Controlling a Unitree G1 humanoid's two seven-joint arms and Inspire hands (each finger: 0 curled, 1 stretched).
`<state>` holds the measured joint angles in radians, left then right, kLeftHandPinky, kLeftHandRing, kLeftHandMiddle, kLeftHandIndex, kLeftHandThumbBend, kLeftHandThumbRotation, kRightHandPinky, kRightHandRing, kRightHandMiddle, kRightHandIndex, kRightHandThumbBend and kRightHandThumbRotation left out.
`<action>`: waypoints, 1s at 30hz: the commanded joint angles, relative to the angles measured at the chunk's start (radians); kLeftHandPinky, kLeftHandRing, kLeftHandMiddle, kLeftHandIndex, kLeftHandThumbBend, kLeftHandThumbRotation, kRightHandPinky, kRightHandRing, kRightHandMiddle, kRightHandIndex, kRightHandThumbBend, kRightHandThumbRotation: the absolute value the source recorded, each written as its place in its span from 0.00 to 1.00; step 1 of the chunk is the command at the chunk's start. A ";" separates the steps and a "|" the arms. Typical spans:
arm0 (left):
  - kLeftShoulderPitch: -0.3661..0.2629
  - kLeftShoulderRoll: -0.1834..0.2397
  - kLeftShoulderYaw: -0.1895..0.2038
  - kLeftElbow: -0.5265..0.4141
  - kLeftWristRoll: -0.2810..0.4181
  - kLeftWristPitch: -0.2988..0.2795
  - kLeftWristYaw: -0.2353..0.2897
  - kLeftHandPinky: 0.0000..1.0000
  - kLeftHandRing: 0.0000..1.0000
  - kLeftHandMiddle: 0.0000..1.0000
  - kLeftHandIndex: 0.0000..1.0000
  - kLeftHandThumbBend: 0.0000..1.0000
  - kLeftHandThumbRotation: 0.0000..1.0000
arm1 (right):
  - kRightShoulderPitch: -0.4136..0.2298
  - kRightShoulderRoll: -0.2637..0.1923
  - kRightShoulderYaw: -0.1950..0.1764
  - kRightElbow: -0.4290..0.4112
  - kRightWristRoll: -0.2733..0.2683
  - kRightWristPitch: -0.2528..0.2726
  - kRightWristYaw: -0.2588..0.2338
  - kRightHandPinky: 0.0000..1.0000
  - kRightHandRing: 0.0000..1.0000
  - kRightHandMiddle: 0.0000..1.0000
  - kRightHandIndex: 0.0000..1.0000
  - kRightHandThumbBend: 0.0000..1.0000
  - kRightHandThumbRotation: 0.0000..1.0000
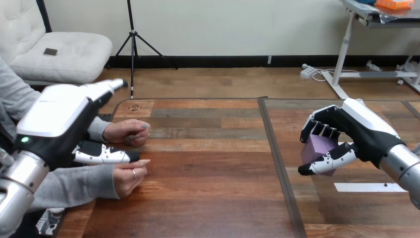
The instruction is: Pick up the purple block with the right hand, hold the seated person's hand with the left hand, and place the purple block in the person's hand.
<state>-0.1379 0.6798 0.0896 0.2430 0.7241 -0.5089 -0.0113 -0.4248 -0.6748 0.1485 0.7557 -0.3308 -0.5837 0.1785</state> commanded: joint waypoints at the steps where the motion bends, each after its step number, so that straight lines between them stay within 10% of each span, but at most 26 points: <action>1: -0.097 0.042 -0.061 0.076 0.010 0.002 -0.017 0.77 0.84 0.87 0.87 1.00 0.48 | -0.032 -0.002 -0.032 -0.025 0.016 -0.012 -0.016 0.32 0.36 0.41 0.43 0.83 0.00; 11: -0.171 0.074 -0.147 0.194 0.020 0.020 -0.068 0.78 0.83 0.85 0.84 1.00 0.46 | -0.029 -0.004 -0.034 -0.020 0.016 -0.019 -0.023 0.33 0.36 0.41 0.43 0.84 0.00; 19: -0.215 0.075 -0.197 0.214 -0.016 0.144 -0.270 0.85 0.87 0.89 0.87 1.00 0.43 | -0.026 -0.009 -0.035 -0.028 0.012 -0.013 -0.024 0.34 0.37 0.41 0.43 0.83 0.00; 30: -0.283 0.060 -0.240 0.303 -0.045 0.243 -0.392 0.90 0.90 0.91 0.89 1.00 0.38 | -0.023 -0.011 -0.038 -0.037 0.012 0.000 -0.022 0.35 0.37 0.42 0.43 0.83 0.00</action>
<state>-0.3188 0.7288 -0.1431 0.5114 0.7116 -0.3045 -0.3739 -0.4144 -0.6748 0.1475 0.7556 -0.3310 -0.5815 0.1757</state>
